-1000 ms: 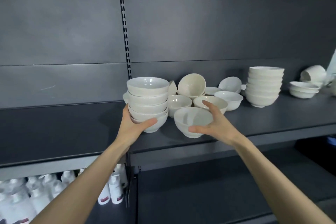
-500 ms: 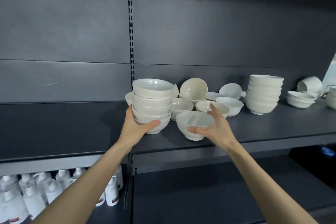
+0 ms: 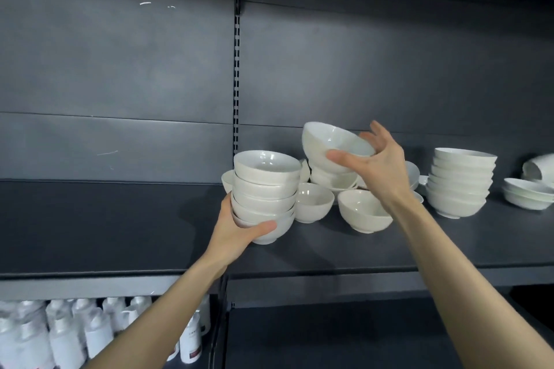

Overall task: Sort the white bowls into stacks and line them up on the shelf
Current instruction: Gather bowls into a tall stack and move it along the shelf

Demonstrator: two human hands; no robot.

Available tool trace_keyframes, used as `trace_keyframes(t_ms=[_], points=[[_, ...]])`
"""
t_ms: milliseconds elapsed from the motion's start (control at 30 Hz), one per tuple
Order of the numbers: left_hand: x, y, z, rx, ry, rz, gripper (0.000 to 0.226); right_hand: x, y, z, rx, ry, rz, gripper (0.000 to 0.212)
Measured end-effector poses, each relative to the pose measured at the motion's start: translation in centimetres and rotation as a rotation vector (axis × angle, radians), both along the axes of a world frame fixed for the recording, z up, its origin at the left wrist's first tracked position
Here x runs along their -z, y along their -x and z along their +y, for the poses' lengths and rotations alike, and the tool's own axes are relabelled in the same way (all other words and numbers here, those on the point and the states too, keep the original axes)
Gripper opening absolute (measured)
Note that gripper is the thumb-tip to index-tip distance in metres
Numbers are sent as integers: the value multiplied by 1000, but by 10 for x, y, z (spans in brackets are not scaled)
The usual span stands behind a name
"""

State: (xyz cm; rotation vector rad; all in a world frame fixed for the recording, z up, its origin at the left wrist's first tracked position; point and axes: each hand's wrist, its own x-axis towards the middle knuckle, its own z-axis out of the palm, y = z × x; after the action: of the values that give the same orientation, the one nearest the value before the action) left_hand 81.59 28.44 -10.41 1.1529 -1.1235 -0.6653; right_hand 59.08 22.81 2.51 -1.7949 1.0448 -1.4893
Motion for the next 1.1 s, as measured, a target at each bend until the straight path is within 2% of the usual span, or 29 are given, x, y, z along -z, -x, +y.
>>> trace_keyframes(t_ms=[167, 400, 667, 900, 1100], points=[[0, 0, 0, 0, -6, 8, 89, -27, -40, -8, -167, 2, 23, 110], [0, -2, -1, -5, -18, -7, 95, -12, -80, -24, -365, -84, 144, 120], [0, -2, -2, -42, -34, -22, 88, -2, -81, -31, -417, -92, 200, 115], [-1, 1, -2, -51, -48, -31, 91, 3, -77, -34, -487, -105, 248, 115], [-1, 0, -1, -39, -50, -34, 97, 20, -70, -36, -513, -189, 177, 108]])
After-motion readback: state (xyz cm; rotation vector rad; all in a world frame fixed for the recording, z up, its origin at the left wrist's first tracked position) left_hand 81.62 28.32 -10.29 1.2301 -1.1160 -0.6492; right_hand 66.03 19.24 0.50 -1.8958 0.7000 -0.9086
